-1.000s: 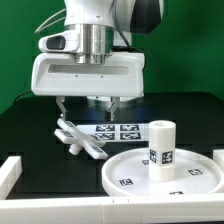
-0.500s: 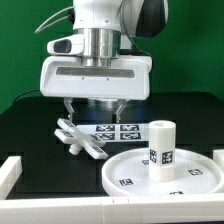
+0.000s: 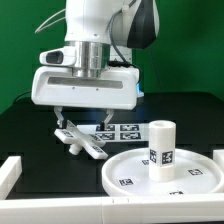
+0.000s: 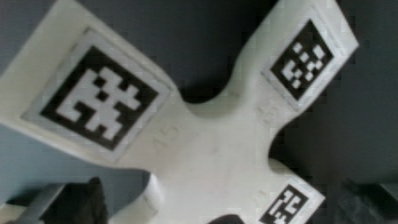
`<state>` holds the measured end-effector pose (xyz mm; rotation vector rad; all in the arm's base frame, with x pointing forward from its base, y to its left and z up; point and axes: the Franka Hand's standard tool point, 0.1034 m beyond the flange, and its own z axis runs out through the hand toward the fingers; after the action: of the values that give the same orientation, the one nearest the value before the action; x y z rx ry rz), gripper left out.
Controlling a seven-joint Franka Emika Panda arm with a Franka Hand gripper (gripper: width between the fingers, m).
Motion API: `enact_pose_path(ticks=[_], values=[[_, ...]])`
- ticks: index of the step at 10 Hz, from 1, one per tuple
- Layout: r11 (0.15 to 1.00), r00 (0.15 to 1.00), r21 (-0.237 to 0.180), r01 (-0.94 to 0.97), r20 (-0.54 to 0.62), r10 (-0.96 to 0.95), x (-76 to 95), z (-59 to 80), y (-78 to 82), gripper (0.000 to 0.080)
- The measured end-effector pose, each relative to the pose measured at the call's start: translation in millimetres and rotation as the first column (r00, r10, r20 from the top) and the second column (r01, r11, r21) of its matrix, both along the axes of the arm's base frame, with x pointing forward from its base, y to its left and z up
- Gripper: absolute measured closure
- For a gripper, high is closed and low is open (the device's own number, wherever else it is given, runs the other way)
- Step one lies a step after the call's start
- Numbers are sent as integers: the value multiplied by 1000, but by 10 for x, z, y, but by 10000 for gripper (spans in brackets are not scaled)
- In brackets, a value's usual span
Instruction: Assemble round table
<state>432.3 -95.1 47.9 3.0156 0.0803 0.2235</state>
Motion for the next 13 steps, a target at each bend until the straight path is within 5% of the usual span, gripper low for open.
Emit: enact_pose_path(ticks=[8,10,13], values=[[1000,999,-12,-29,-24,29,4,-125,-39,150],[999,999,-18,-38,-24,37,65,-183,-30,410],[998,998,-37,-43,37,45,176,-125,-54,465]])
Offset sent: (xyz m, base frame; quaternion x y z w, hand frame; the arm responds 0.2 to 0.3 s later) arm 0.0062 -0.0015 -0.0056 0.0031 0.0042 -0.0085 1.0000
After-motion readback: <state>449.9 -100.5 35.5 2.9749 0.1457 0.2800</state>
